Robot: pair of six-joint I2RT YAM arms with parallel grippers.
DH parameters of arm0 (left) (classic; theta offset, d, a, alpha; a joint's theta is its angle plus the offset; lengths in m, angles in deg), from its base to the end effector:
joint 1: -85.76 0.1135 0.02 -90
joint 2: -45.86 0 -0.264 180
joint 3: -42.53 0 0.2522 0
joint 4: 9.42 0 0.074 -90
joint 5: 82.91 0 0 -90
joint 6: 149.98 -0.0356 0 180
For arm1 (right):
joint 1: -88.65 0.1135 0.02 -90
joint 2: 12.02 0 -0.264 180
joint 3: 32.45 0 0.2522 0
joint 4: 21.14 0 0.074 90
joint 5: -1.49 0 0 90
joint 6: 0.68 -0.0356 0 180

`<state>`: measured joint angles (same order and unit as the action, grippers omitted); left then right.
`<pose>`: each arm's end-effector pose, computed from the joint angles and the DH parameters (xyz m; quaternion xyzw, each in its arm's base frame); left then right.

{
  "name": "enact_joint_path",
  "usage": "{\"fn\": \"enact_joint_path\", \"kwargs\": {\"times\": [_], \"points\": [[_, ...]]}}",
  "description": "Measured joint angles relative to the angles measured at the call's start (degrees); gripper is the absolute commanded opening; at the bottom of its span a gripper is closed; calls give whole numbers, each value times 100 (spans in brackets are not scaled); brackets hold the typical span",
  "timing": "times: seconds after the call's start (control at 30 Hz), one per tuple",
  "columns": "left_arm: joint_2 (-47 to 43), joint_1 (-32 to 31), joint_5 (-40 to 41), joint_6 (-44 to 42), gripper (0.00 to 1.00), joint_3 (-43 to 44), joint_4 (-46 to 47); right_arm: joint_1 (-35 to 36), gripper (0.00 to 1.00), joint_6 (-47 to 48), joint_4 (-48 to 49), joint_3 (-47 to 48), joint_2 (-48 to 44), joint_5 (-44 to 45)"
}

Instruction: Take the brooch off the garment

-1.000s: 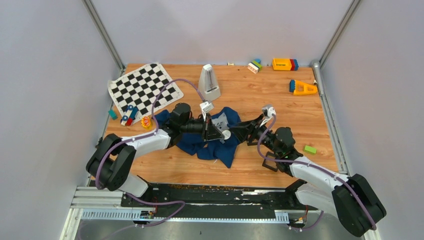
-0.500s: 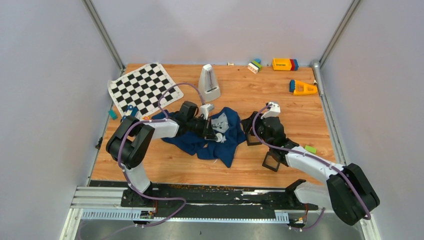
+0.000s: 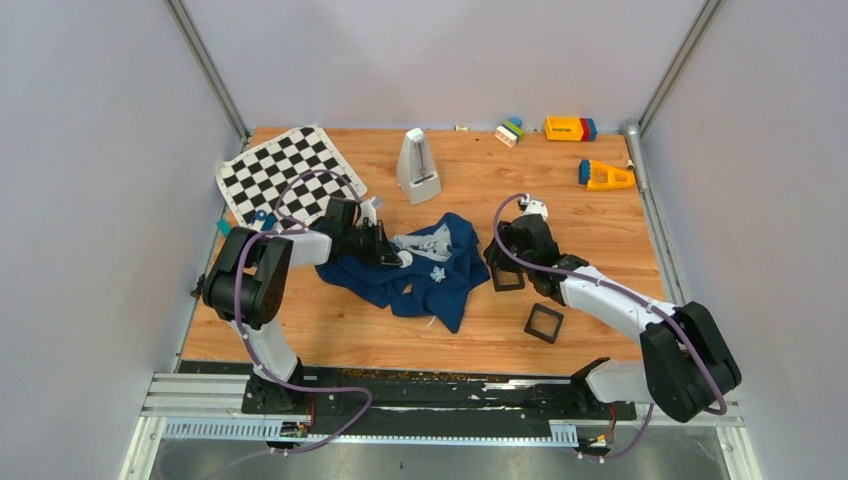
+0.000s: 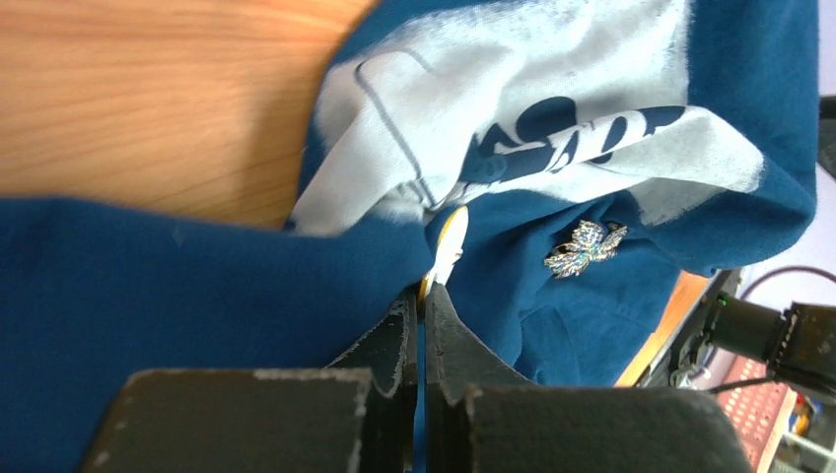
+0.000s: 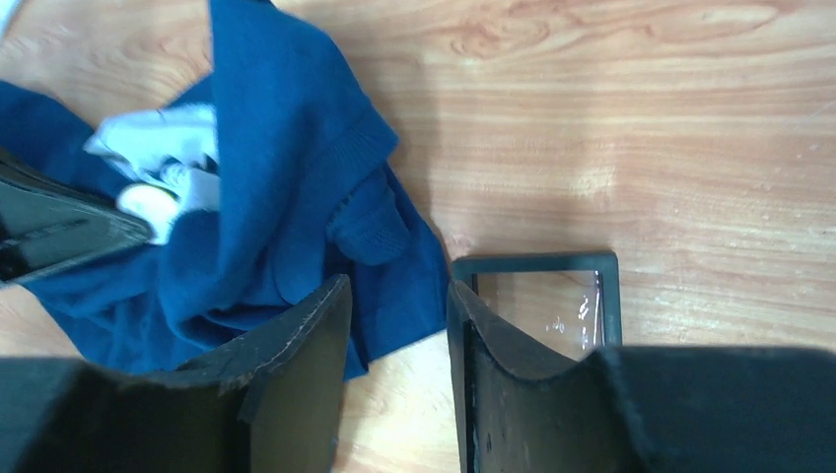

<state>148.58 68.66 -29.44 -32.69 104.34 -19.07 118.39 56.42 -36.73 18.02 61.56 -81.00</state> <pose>0.3129 -0.1184 0.1266 0.0259 0.8998 -0.3942 0.1852 0.2303 0.1262 0.1994 0.0531 0.8984 0.1741 0.3997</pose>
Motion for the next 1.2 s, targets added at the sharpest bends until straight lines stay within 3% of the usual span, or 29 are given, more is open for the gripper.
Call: {"fn": "enact_joint_path", "kwargs": {"times": [0.47,0.63,0.9,1.2], "points": [[-2124,468,2605,-22,0,-896,-756,-4,35,498,-1274,507,678,-295],[-2640,393,2632,-131,0,-1123,-645,-4,30,564,-1410,599,881,-378],[-3235,-282,2599,-433,0,-1174,-219,-4,25,588,-1534,815,1117,-450],[-3359,-442,2457,-595,0,-1228,-37,-4,20,588,-1550,863,1276,-350]]}}
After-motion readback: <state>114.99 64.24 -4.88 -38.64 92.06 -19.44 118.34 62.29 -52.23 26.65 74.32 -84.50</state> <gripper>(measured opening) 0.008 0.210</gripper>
